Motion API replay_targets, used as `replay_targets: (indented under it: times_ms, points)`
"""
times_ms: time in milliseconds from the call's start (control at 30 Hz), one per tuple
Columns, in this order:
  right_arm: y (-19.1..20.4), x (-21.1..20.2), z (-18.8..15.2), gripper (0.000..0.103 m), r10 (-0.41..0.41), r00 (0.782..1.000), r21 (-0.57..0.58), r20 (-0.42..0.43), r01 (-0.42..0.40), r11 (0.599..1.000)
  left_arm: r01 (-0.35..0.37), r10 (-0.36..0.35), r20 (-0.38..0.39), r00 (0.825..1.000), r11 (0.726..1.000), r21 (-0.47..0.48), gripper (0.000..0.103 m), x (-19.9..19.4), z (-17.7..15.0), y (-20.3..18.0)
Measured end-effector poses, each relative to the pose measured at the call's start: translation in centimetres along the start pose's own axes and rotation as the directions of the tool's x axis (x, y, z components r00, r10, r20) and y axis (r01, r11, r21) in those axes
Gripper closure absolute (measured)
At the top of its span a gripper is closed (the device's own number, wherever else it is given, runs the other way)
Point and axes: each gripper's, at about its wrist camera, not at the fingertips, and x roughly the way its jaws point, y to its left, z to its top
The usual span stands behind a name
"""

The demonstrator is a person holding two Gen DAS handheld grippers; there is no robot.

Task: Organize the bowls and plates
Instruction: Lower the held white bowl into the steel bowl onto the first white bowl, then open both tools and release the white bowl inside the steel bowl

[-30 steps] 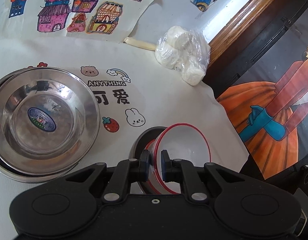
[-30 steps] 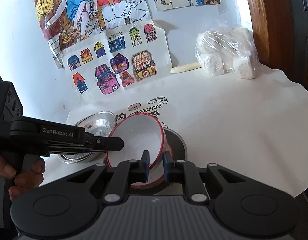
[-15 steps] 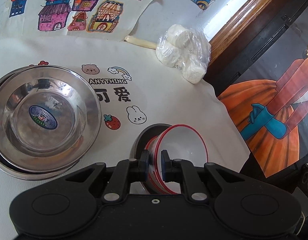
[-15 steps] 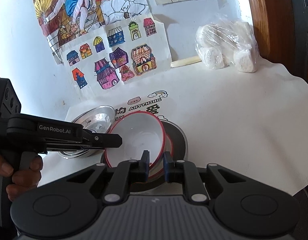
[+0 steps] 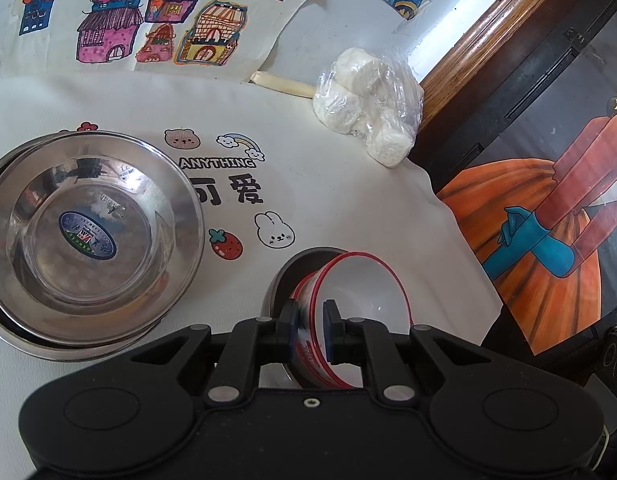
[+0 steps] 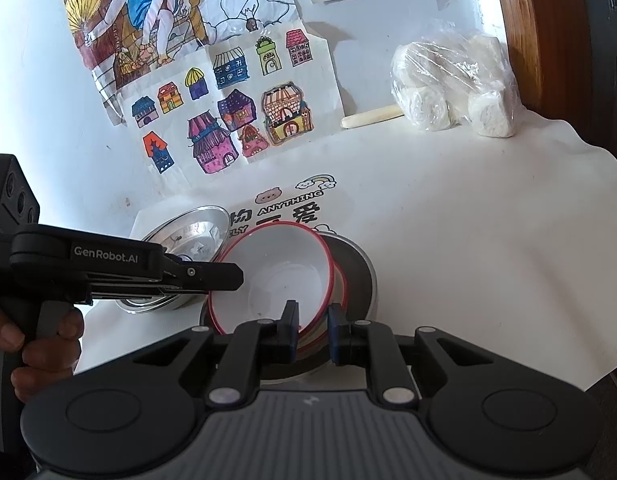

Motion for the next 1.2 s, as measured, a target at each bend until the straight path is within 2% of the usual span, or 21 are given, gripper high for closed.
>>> replay_targets:
  times_ms: [367, 633, 700, 833, 933, 1000, 1067, 1167, 1200]
  points:
    - [-0.3, 0.0, -0.1, 0.084, 0.004, 1.000, 0.010, 0.001, -0.004, 1.000, 0.002, -0.002, 0.002, 1.000, 1.000, 0.001, 0.088, 0.1, 0.1, 0.0]
    - [-0.2, -0.2, -0.2, 0.081, 0.012, 1.000, 0.015, 0.005, -0.012, 1.000, 0.001, -0.001, 0.029, 1.000, 1.000, 0.012, 0.082, -0.6, -0.1, -0.3]
    - [-0.1, -0.3, -0.2, 0.079, 0.016, 1.000, 0.013, 0.009, -0.016, 1.000, -0.007, 0.006, 0.045, 0.999, 1.000, 0.022, 0.074, -0.9, -0.1, -0.4]
    - [-0.3, -0.6, -0.2, 0.079, 0.020, 1.000, 0.005, 0.019, -0.021, 1.000, -0.024, 0.020, 0.076, 0.997, 0.999, 0.045, 0.066, -1.6, -0.1, -0.9]
    - [-0.3, -1.0, -0.1, 0.079, 0.024, 0.999, 0.002, 0.031, -0.025, 1.000, -0.044, 0.038, 0.101, 0.994, 0.997, 0.061, 0.051, -2.0, -0.1, -1.2]
    - [-0.5, -1.2, -0.1, 0.078, 0.025, 0.999, 0.006, 0.040, -0.025, 1.000, -0.066, 0.056, 0.125, 0.991, 0.995, 0.074, 0.036, -2.3, -0.1, -1.5]
    - [-0.6, -1.4, -0.1, 0.072, 0.026, 0.999, 0.010, 0.048, -0.027, 1.000, -0.086, 0.073, 0.147, 0.986, 0.993, 0.084, 0.024, -2.6, -0.2, -1.7]
    - [-0.8, -1.4, -0.1, 0.065, 0.023, 0.998, 0.012, 0.055, -0.023, 1.000, -0.116, 0.097, 0.178, 0.979, 0.988, 0.102, 0.014, -3.0, -0.2, -2.1]
    - [-0.9, -1.5, -0.1, 0.059, 0.021, 0.998, 0.013, 0.056, -0.022, 1.000, -0.123, 0.103, 0.184, 0.978, 0.987, 0.104, 0.006, -3.0, -0.2, -2.2]
